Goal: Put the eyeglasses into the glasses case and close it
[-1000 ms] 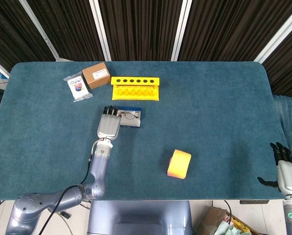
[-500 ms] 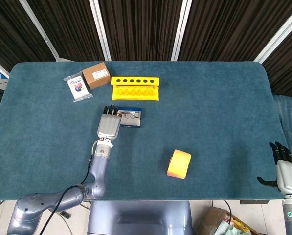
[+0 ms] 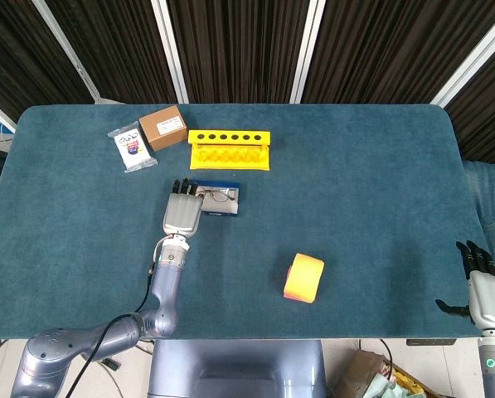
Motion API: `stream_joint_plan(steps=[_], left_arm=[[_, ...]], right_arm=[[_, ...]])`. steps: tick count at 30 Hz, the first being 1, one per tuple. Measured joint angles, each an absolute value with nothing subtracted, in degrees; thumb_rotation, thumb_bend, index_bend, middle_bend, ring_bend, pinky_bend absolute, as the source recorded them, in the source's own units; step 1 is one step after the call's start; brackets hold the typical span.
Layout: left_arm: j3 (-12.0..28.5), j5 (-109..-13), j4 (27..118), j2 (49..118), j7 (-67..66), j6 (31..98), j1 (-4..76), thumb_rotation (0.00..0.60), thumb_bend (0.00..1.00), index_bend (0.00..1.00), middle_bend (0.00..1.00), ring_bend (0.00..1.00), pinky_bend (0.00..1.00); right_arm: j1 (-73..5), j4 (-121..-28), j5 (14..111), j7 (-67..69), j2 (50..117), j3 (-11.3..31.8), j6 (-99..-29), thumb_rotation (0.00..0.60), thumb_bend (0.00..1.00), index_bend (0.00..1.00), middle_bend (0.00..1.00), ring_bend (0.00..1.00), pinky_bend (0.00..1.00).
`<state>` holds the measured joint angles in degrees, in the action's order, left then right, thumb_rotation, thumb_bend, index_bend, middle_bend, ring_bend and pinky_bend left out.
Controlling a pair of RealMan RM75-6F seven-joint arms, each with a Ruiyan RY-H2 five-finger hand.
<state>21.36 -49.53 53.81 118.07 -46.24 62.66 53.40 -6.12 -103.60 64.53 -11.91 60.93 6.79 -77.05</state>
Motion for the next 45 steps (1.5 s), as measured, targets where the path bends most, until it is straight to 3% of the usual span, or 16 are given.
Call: stream_joint_plan(steps=[15, 34, 45], left_arm=[[21.2, -49.9, 56.2, 117.1, -44.3, 62.9, 52.0, 0.6, 0.49, 0.58, 0.24, 0.07, 0.13], [17.2, -46.5, 79.7, 103.3, -50.3, 67.7, 44.2, 0.6, 0.49, 0.58, 0.23, 0.07, 0.13], [19.2, -40.3, 82.1, 103.3, -55.3, 67.8, 47.2, 0.6, 0.49, 0.58, 0.22, 0.07, 0.13]], right_arm=[[-6.2, -103.7, 64.4, -12.1, 61.0, 6.8, -77.2, 0.6, 0.0, 0.0, 0.0, 0.0, 0.21], [-6.1, -103.7, 64.8, -11.9, 61.1, 6.7, -77.6, 0.6, 0.0, 0.0, 0.0, 0.0, 0.21], [-6.2, -103.7, 64.5, -11.9, 61.0, 6.8, -77.4, 0.6, 0.0, 0.0, 0.0, 0.0, 0.21]])
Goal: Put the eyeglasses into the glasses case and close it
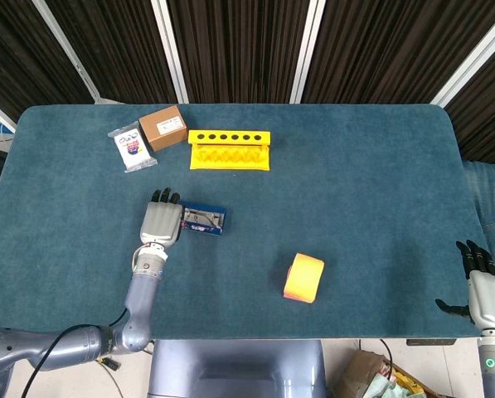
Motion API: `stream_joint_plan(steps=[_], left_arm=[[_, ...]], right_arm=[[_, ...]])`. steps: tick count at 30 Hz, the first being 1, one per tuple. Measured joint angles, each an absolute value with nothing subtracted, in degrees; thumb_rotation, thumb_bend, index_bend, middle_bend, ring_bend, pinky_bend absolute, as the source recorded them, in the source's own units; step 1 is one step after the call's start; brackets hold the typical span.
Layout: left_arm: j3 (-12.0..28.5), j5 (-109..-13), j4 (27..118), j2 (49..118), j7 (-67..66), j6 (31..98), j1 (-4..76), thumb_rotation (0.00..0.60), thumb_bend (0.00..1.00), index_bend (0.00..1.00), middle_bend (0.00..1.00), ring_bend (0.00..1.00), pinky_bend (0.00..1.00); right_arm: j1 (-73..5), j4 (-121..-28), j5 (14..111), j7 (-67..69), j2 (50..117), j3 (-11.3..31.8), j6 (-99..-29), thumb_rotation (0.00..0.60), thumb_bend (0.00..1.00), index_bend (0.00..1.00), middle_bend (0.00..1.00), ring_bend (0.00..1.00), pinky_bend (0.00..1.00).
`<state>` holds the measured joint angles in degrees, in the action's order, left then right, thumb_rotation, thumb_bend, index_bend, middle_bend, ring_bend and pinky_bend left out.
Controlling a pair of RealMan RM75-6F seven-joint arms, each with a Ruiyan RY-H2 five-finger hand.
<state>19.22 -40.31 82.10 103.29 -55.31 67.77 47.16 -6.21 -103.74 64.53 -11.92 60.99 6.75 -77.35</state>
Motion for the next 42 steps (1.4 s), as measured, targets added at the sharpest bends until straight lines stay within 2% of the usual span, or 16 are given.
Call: stream_joint_plan(steps=[13, 36, 39, 42], left_arm=[[23.4, -35.1, 76.1, 106.9, -57.8, 66.8, 53.5, 0.6, 0.49, 0.58, 0.22, 0.07, 0.13], [26.2, -30.5, 64.4, 110.9, -56.6, 64.7, 59.0, 0.6, 0.49, 0.58, 0.22, 0.07, 0.13], [26.2, -30.4, 63.0, 111.6, -56.3, 64.2, 59.5, 0.6, 0.49, 0.55, 0.22, 0.07, 0.13], [26.0, -30.4, 61.7, 112.1, -56.0, 63.9, 59.9, 0.6, 0.49, 0.48, 0.22, 0.07, 0.13]], right_arm=[[-6.3, -103.8, 64.2, -12.1, 60.9, 6.7, -77.1, 0.6, 0.0, 0.0, 0.0, 0.0, 0.21], [-6.4, -103.9, 63.6, -12.7, 61.1, 6.7, -77.1, 0.6, 0.0, 0.0, 0.0, 0.0, 0.21], [-6.4, -103.9, 63.5, -12.7, 61.0, 6.7, -77.1, 0.6, 0.0, 0.0, 0.0, 0.0, 0.21], [-6.4, -103.9, 63.4, -12.7, 61.0, 6.7, -77.0, 0.6, 0.0, 0.0, 0.0, 0.0, 0.21]])
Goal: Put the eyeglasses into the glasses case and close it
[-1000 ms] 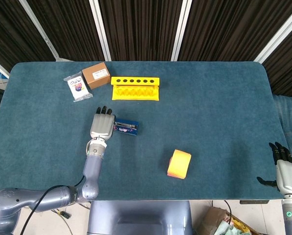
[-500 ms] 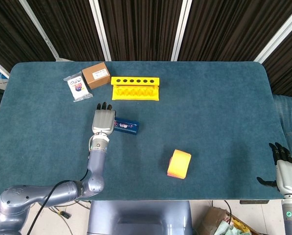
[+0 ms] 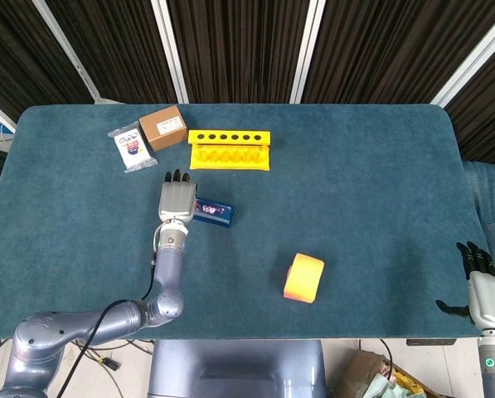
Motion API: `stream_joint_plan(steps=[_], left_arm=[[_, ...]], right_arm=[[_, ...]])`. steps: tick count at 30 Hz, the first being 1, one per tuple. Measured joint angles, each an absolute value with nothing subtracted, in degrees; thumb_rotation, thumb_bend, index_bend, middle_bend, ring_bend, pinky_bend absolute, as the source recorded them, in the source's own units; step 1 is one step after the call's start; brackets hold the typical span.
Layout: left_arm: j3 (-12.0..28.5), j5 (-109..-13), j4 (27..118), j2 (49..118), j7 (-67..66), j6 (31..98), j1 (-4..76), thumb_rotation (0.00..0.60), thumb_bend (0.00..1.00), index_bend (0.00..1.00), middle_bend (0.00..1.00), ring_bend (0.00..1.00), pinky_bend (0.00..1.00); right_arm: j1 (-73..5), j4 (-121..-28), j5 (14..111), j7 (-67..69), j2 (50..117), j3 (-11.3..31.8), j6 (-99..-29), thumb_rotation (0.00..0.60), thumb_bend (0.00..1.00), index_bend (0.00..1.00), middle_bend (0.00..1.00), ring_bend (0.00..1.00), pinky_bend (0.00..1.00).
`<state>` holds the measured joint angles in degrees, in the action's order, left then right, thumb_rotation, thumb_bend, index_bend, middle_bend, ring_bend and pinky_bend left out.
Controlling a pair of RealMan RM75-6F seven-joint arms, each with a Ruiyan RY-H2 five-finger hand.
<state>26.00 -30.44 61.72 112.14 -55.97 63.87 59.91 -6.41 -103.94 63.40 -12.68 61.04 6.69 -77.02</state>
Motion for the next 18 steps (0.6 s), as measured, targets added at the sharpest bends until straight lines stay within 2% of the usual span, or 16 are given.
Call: stream_joint_plan(steps=[3, 5, 7, 14, 18], left_arm=[[25.8, -30.6, 60.8, 112.6, -55.7, 63.7, 60.2, 0.6, 0.49, 0.29, 0.21, 0.07, 0.13], [25.8, -30.6, 60.2, 112.8, -55.6, 63.8, 60.3, 0.6, 0.49, 0.13, 0.2, 0.07, 0.13], [25.7, -30.3, 59.6, 113.0, -55.8, 63.8, 60.4, 0.6, 0.49, 0.02, 0.18, 0.07, 0.12], [25.8, -29.8, 59.1, 113.3, -56.7, 64.5, 60.7, 0.6, 0.48, 0.0, 0.05, 0.0, 0.06], [25.7, -30.7, 59.6, 113.0, -56.2, 64.9, 60.7, 0.6, 0.41, 0.0, 0.04, 0.0, 0.05]], right_arm=[[-6.4, -104.0, 63.4, -12.7, 61.0, 6.7, -77.0, 0.6, 0.0, 0.0, 0.0, 0.0, 0.21], [-6.4, -104.0, 63.3, -12.6, 60.9, 6.7, -76.9, 0.6, 0.0, 0.0, 0.0, 0.0, 0.21], [-6.4, -104.0, 63.4, -12.6, 60.9, 6.6, -76.8, 0.6, 0.0, 0.0, 0.0, 0.0, 0.21], [-6.4, -104.1, 63.3, -12.5, 60.8, 6.5, -76.7, 0.6, 0.0, 0.0, 0.0, 0.0, 0.21], [-6.4, -104.1, 63.4, -12.4, 60.8, 6.5, -76.7, 0.6, 0.0, 0.0, 0.0, 0.0, 0.21]])
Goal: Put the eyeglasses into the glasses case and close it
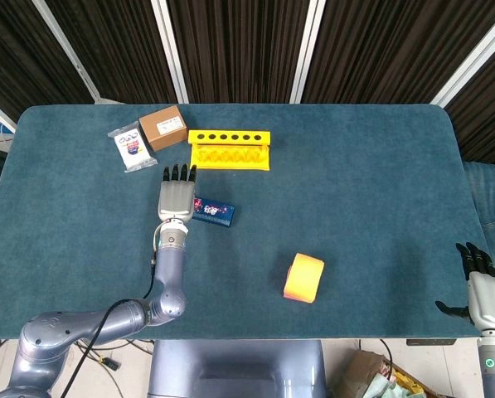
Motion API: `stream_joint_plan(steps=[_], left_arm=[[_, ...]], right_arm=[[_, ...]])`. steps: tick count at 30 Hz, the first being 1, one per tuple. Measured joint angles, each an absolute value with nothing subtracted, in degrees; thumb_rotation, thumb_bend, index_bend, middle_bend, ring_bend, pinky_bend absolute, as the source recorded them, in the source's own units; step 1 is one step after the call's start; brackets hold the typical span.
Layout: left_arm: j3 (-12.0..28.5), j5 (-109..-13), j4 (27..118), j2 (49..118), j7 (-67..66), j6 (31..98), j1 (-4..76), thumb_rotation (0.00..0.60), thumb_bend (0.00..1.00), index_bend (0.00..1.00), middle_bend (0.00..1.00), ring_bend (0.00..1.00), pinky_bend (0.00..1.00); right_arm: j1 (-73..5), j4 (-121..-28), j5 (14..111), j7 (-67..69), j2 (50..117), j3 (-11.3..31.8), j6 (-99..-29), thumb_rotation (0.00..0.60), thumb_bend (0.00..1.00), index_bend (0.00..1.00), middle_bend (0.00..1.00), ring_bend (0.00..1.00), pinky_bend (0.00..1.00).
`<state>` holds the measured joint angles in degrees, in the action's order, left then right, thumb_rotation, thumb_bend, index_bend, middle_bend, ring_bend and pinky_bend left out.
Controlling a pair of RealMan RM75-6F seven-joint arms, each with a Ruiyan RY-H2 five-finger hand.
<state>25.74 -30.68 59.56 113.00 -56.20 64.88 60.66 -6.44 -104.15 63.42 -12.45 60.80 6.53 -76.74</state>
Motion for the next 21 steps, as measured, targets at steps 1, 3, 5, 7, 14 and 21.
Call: stream_joint_plan(steps=[1, 3, 5, 7, 14, 21], left_arm=[[25.7, -31.0, 60.1, 112.7, -55.9, 65.0, 60.6, 0.6, 0.4, 0.0, 0.04, 0.0, 0.05], [25.6, -31.8, 61.2, 112.1, -55.3, 65.3, 60.3, 0.6, 0.36, 0.0, 0.05, 0.0, 0.06], [25.1, -33.2, 63.0, 110.9, -54.7, 65.8, 59.8, 0.6, 0.32, 0.0, 0.08, 0.0, 0.06], [24.3, -34.4, 65.6, 109.3, -54.3, 66.1, 59.0, 0.6, 0.28, 0.01, 0.12, 0.0, 0.06], [21.7, -33.9, 77.2, 100.7, -56.9, 64.7, 56.6, 0.6, 0.21, 0.04, 0.14, 0.0, 0.06], [18.9, -26.4, 82.2, 94.2, -63.4, 58.7, 57.5, 0.6, 0.21, 0.05, 0.15, 0.0, 0.06]], right_arm=[[-6.4, -104.1, 63.4, -12.4, 60.8, 6.5, -76.7, 0.6, 0.0, 0.0, 0.0, 0.0, 0.21], [-6.5, -104.1, 63.5, -12.4, 60.8, 6.5, -76.7, 0.6, 0.0, 0.0, 0.0, 0.0, 0.21], [-6.5, -104.3, 63.5, -12.3, 60.7, 6.5, -76.7, 0.6, 0.0, 0.0, 0.0, 0.0, 0.21], [-6.5, -104.2, 63.3, -12.2, 60.7, 6.6, -76.5, 0.6, 0.0, 0.0, 0.0, 0.0, 0.21], [-6.5, -104.4, 63.4, -12.5, 60.8, 6.6, -77.0, 0.6, 0.0, 0.0, 0.0, 0.0, 0.21], [-6.4, -104.4, 63.0, -12.6, 60.9, 6.7, -77.0, 0.6, 0.0, 0.0, 0.0, 0.0, 0.21]])
